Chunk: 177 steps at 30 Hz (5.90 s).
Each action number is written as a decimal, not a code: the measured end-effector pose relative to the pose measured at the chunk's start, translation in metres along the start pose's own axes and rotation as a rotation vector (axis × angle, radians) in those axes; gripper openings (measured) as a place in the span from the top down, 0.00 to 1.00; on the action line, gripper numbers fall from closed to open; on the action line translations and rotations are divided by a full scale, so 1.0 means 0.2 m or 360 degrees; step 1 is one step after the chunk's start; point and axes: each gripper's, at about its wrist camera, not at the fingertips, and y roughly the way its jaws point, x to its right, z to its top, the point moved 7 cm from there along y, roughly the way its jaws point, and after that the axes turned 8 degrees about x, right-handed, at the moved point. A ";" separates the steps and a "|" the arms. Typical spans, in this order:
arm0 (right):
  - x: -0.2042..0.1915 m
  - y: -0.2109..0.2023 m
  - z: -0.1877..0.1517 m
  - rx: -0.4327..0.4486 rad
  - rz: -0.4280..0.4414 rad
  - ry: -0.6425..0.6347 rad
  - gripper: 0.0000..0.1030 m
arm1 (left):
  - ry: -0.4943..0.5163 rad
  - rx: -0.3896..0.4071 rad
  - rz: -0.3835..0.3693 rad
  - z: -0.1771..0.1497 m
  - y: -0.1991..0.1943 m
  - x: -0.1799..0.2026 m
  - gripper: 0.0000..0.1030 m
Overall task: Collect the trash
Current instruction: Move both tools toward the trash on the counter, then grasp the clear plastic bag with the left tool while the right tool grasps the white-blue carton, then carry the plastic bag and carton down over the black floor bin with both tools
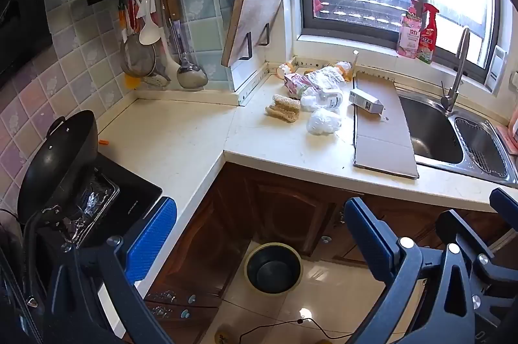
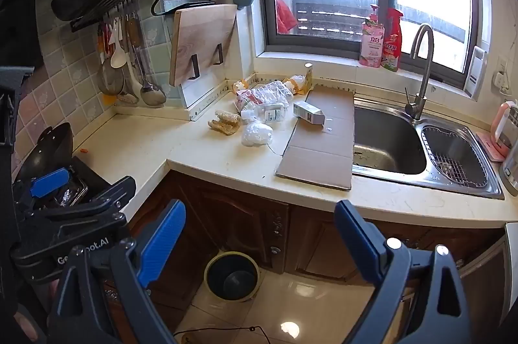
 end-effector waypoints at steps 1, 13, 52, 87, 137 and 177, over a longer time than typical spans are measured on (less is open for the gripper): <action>0.00 0.00 0.00 -0.0003 0.0001 0.0003 0.09 | 0.0000 -0.0001 -0.0001 0.00 0.00 0.00 0.01; 0.02 -0.01 -0.01 0.0005 0.0003 0.0012 0.09 | -0.0007 0.0009 0.0026 0.01 0.01 -0.02 0.01; 0.16 -0.08 -0.10 -0.0051 0.0187 0.0017 0.09 | -0.0053 -0.0058 0.0085 -0.12 -0.16 0.13 0.01; 0.26 0.07 0.08 -0.0016 0.0028 0.0050 0.09 | -0.0094 -0.0037 -0.0250 0.16 0.03 0.11 0.01; 0.74 2.27 0.55 -0.0686 0.0290 -0.0104 0.16 | -0.0233 -0.0802 -0.0011 0.43 1.94 0.71 0.01; 0.25 1.23 0.21 -0.0545 0.0264 0.0189 0.64 | -0.0158 -0.0530 -0.0656 0.34 0.99 0.27 0.79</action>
